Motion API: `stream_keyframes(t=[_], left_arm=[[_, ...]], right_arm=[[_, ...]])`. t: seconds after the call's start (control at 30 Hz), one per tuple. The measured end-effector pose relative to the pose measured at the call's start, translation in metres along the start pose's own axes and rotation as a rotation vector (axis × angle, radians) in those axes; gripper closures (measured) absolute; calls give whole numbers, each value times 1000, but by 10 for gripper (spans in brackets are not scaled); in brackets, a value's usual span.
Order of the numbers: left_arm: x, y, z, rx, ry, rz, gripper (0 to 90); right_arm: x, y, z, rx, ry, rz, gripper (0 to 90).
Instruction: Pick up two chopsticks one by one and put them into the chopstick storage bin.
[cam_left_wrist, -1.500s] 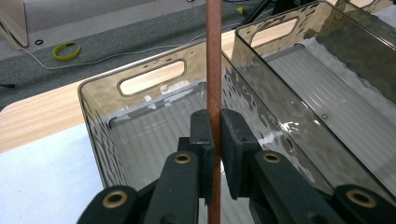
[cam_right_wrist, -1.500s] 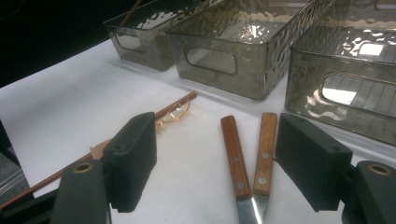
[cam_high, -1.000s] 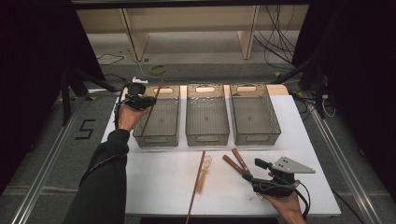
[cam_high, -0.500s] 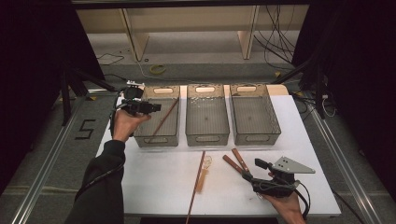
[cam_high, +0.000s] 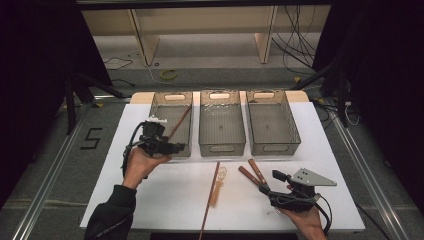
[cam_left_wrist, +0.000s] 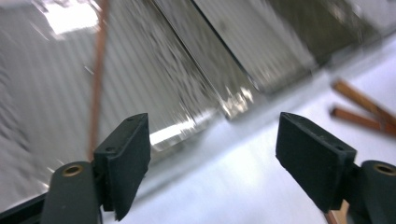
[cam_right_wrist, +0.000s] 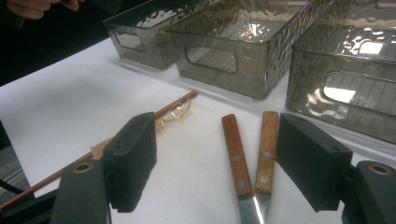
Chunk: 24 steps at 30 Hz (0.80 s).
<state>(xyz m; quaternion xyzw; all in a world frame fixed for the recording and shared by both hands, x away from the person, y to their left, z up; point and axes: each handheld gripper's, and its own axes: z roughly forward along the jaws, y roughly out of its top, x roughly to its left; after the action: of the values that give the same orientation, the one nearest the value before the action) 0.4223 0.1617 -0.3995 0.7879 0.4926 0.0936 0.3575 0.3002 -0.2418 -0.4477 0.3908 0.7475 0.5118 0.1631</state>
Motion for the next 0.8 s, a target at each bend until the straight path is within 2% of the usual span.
stream_keyframes(t=[0.13,0.33,0.47,0.8], left_arm=[[-17,-14,5,33,-19,23,238],[-34,-27,15,83,-11,42,218],[-41,-35,24,123,-24,52,215],[-57,-44,40,169,-42,71,210]], right_arm=[[2,1,0,-2,2,-2,302],[1,0,-1,-3,1,-3,302],[2,0,-1,0,0,-3,302],[2,0,-1,0,-1,-4,302]])
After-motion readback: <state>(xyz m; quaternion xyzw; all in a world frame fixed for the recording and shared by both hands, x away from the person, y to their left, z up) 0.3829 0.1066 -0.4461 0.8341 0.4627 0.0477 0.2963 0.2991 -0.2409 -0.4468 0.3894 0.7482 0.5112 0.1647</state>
